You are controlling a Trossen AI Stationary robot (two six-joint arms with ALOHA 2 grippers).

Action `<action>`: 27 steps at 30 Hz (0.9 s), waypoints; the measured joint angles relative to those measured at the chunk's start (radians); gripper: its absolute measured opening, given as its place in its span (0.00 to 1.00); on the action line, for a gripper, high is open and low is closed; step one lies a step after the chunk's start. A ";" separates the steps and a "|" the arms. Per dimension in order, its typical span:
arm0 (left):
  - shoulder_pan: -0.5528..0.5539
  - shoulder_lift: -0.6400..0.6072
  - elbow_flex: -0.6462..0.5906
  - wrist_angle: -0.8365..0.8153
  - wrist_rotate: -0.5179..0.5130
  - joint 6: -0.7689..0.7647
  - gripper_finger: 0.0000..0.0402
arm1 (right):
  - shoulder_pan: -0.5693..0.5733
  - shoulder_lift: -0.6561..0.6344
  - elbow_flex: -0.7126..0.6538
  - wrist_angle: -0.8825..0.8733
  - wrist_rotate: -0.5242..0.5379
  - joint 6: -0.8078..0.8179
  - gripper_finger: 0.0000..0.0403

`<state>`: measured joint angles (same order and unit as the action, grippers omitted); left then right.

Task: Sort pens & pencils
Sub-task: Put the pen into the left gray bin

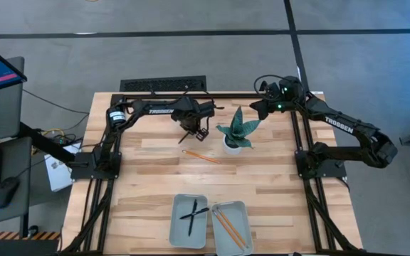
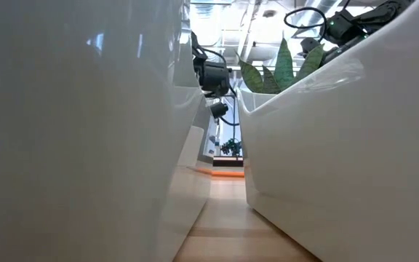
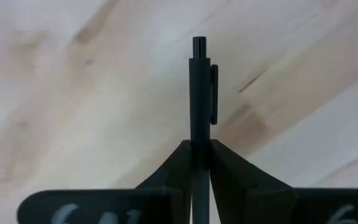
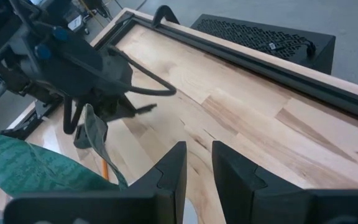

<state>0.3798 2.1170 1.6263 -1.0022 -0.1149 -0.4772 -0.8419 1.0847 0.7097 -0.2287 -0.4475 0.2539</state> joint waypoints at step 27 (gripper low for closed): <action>-0.008 -0.333 0.137 -0.227 -0.147 0.036 0.07 | 0.000 0.000 0.000 0.002 0.000 -0.018 0.24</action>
<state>0.3714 1.7844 1.7634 -1.2294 -0.2616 -0.4416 -0.8417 1.0847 0.7097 -0.2272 -0.4477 0.2357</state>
